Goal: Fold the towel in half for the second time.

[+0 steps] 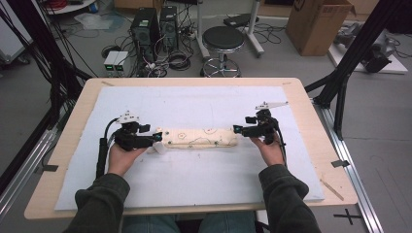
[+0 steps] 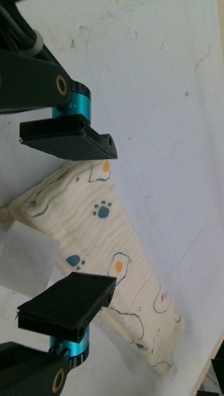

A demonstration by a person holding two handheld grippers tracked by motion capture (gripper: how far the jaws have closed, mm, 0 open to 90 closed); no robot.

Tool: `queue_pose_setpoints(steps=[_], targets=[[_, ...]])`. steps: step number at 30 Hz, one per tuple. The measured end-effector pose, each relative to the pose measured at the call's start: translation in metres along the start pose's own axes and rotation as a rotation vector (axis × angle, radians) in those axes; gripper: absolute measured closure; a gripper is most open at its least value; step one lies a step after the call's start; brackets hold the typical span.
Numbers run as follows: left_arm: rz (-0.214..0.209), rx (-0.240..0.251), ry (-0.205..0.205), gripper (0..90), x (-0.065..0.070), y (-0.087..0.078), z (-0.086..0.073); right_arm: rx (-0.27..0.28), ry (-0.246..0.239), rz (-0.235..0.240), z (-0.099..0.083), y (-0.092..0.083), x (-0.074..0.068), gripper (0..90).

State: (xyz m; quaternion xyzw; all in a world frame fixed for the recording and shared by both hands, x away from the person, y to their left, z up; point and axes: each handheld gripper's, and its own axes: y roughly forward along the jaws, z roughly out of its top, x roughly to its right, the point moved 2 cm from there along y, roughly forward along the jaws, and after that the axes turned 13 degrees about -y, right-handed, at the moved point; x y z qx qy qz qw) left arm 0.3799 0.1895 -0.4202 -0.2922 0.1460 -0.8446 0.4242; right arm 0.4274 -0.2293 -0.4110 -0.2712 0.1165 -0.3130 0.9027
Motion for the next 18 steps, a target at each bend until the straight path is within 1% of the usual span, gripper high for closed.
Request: queue_pose_setpoints(steps=[9,11,15,18], targets=[[-0.009,0.004,0.005,31.9,0.002,-0.004,-0.003,0.01,-0.004,-0.003,-0.004,-0.005,-0.002,19.5],[-0.012,0.006,0.008,31.5,0.003,-0.006,-0.004,0.007,-0.002,-0.001,-0.004,-0.007,-0.003,19.2],[-0.012,0.005,0.009,30.9,0.002,-0.01,-0.007,0.021,-0.006,-0.001,-0.004,-0.013,-0.005,18.5],[-0.011,-0.002,0.022,30.5,0.002,-0.014,-0.008,0.025,-0.01,0.0,-0.004,-0.017,-0.006,17.6]])
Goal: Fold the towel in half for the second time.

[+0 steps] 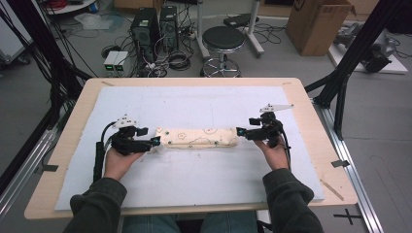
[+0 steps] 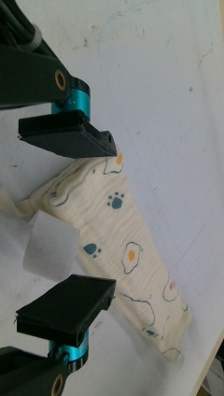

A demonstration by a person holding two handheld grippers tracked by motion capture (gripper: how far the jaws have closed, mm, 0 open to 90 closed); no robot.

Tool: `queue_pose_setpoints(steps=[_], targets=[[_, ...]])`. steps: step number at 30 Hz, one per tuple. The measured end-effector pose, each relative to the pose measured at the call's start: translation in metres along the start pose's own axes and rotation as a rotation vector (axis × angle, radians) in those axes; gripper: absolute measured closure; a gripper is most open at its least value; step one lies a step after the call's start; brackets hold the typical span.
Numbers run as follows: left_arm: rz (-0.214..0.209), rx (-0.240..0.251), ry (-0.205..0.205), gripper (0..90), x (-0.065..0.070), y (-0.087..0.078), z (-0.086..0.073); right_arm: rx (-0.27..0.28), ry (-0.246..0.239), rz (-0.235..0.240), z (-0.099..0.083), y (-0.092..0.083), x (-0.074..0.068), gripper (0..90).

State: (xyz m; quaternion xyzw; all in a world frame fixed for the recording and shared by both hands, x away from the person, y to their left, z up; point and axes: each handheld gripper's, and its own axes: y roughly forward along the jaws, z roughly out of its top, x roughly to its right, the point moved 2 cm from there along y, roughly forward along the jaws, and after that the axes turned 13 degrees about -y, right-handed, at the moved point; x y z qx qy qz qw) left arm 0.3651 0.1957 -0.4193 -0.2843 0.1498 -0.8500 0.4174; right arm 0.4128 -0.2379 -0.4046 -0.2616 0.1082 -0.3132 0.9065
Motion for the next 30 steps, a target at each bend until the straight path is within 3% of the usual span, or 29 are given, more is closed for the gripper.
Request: queue_pose_setpoints(steps=[12,23,30], targets=[[0.004,0.003,0.012,29.2,0.003,-0.011,-0.006,0.022,-0.016,-0.007,0.0,-0.011,-0.008,14.9],[0.017,-0.007,0.023,26.6,0.002,-0.019,-0.015,0.023,0.009,-0.023,-0.018,-0.021,-0.006,12.4],[0.012,-0.015,0.041,25.3,0.006,-0.024,-0.017,0.029,-0.001,-0.029,-0.027,-0.029,-0.009,12.3]])
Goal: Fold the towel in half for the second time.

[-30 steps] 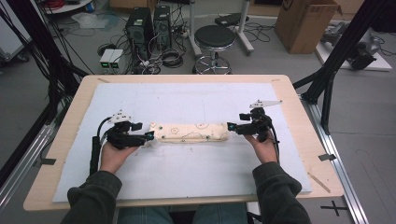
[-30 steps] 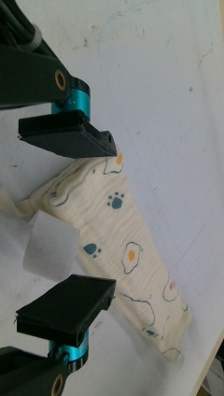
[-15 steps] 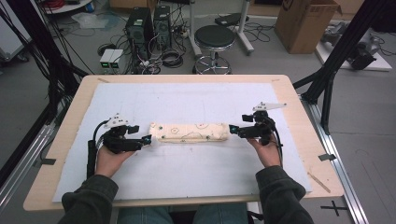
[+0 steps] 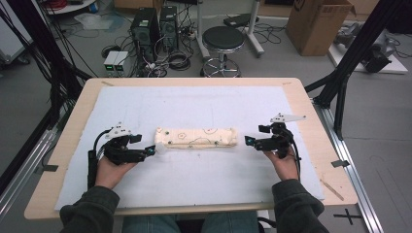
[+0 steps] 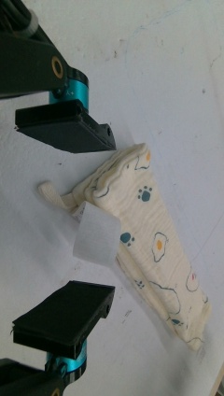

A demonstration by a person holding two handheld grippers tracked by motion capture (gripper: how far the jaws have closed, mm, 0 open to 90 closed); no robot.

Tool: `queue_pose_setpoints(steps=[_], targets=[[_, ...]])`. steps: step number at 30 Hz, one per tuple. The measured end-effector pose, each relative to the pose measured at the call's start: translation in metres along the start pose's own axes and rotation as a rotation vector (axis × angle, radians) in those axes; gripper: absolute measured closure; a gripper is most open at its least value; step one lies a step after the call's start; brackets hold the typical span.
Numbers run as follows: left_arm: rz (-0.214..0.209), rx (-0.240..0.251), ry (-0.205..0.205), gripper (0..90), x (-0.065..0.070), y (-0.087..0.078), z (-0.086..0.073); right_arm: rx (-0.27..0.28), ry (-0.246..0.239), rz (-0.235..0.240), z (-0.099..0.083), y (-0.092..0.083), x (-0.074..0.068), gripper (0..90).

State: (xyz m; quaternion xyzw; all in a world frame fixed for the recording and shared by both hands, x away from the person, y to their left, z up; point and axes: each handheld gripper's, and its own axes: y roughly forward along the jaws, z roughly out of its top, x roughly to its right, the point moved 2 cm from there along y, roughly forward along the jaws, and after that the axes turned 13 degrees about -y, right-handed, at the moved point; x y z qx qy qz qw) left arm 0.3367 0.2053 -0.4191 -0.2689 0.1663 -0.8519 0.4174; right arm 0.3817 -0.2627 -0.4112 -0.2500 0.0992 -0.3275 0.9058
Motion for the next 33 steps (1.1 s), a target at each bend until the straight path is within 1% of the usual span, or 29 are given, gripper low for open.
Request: queue_pose_setpoints(steps=[4,5,6,10,13,18,21,24,26,33], targets=[[-0.002,-0.005,0.017,24.8,0.004,-0.002,-0.001,-0.001,0.001,-0.006,-0.004,-0.004,-0.003,11.9],[-0.002,-0.005,0.017,24.5,0.005,-0.003,-0.002,0.0,-0.009,-0.008,-0.005,-0.005,-0.003,11.9],[-0.004,-0.001,0.025,24.4,0.005,-0.004,-0.002,-0.002,-0.009,-0.007,-0.006,-0.006,-0.004,11.9],[-0.008,0.007,0.027,24.2,0.007,-0.008,-0.007,0.001,-0.021,-0.009,-0.009,-0.011,-0.009,11.9],[-0.002,-0.004,0.028,23.6,0.005,-0.01,-0.012,0.0,-0.029,-0.013,-0.012,-0.015,-0.011,11.9],[0.004,-0.004,0.025,23.6,0.004,-0.015,-0.02,-0.003,-0.04,-0.019,-0.017,-0.02,-0.014,11.9],[0.012,-0.009,0.038,23.5,0.005,-0.017,-0.023,-0.006,-0.047,-0.025,-0.019,-0.023,-0.017,11.9],[0.012,-0.013,0.047,23.5,0.006,-0.019,-0.026,-0.009,-0.043,-0.026,-0.021,-0.027,-0.02,11.9],[0.012,-0.014,0.051,23.5,0.007,-0.021,-0.028,-0.007,-0.05,-0.029,-0.023,-0.03,-0.021,11.9],[0.007,-0.001,0.058,23.4,0.013,-0.028,-0.033,-0.008,-0.064,-0.038,-0.03,-0.04,-0.028,11.9]])
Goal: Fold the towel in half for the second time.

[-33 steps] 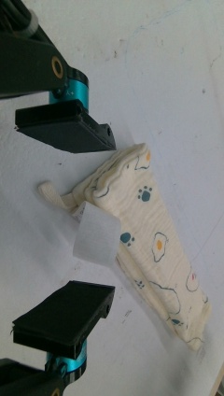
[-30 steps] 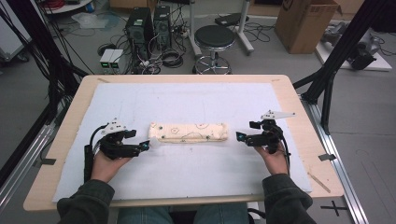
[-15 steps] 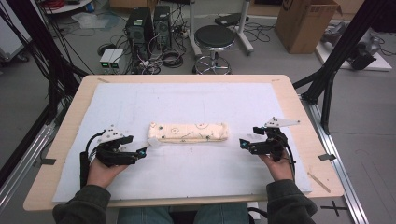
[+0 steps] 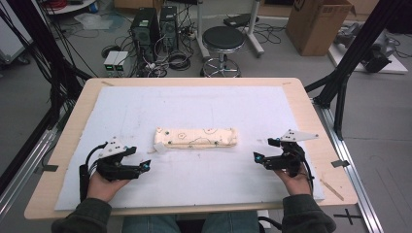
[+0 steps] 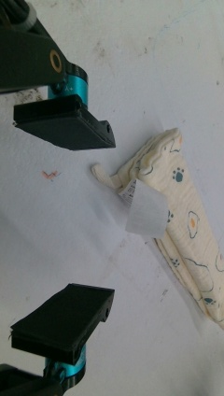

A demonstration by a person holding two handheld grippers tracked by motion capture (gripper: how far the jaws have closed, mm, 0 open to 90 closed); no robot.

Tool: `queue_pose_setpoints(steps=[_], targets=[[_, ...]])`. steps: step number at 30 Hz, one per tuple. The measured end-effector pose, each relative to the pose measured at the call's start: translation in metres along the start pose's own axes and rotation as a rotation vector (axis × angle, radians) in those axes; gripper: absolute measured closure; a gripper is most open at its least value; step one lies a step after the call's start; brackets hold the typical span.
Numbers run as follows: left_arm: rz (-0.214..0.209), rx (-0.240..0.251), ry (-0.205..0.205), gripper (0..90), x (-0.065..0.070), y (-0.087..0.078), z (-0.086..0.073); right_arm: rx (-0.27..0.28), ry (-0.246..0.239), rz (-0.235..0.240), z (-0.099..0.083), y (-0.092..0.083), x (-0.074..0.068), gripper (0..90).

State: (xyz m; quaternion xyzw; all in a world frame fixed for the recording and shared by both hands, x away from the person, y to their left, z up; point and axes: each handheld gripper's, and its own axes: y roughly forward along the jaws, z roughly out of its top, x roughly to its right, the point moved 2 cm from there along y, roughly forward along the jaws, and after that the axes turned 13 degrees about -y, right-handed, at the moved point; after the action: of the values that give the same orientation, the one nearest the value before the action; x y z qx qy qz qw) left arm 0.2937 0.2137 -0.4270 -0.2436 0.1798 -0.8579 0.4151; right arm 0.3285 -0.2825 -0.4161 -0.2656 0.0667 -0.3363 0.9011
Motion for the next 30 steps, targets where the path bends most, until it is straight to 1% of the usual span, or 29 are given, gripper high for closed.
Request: queue_pose_setpoints(steps=[9,18,19,21,26,30], targets=[[0.002,0.013,0.005,23.4,0.004,-0.008,-0.007,0.0,-0.002,-0.015,-0.011,-0.011,-0.004,11.9],[0.005,0.02,0.011,23.3,0.006,-0.016,-0.014,-0.005,0.009,-0.028,-0.021,-0.021,-0.008,11.9],[0.008,0.015,0.017,23.3,0.006,-0.016,-0.014,-0.009,0.012,-0.026,-0.022,-0.022,-0.009,11.9],[0.005,0.013,0.014,23.3,0.007,-0.017,-0.016,-0.007,0.006,-0.029,-0.023,-0.023,-0.009,11.9],[0.008,0.013,0.015,23.4,0.008,-0.019,-0.019,-0.011,0.007,-0.031,-0.028,-0.027,-0.012,11.9],[0.002,0.01,0.016,23.3,0.01,-0.022,-0.022,-0.012,0.012,-0.032,-0.031,-0.031,-0.014,11.9]])
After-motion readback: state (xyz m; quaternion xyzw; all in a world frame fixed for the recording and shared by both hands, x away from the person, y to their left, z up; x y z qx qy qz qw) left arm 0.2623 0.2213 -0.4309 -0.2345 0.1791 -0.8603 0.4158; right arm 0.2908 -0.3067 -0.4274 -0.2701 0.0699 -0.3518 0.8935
